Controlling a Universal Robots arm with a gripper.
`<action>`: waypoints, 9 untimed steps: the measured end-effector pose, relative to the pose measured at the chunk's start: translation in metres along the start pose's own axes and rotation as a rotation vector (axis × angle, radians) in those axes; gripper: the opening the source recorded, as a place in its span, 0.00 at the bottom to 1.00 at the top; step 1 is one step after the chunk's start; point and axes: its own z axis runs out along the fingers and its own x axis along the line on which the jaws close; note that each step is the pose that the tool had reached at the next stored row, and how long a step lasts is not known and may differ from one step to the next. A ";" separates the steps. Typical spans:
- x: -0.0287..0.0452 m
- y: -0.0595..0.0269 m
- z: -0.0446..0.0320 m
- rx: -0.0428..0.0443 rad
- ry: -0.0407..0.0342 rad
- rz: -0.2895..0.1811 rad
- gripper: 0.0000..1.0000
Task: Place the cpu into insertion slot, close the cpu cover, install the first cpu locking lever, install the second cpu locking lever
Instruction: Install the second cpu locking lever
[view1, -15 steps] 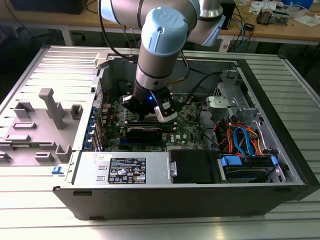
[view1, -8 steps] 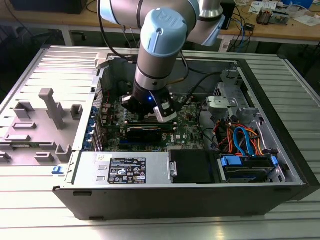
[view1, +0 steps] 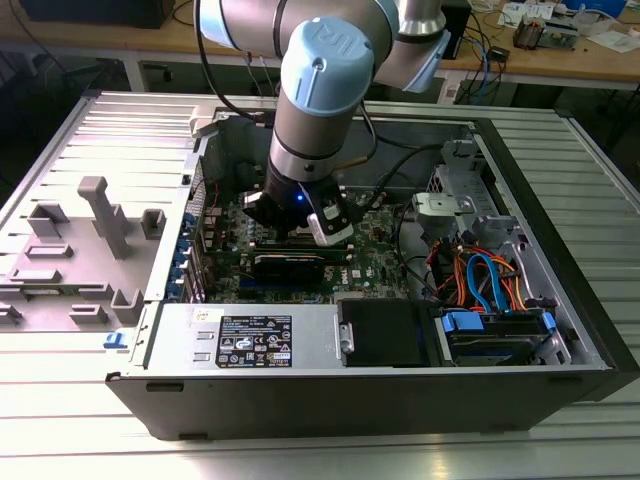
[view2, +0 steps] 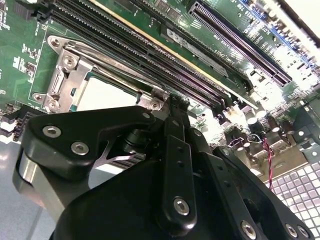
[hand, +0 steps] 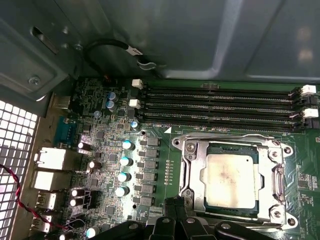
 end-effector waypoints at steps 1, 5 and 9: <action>0.0000 0.0000 0.0000 -0.0002 0.0001 -0.001 0.11; 0.0003 0.0005 -0.0026 0.0001 0.0004 -0.002 0.11; 0.0016 0.0028 -0.0124 -0.0002 0.0004 -0.002 0.11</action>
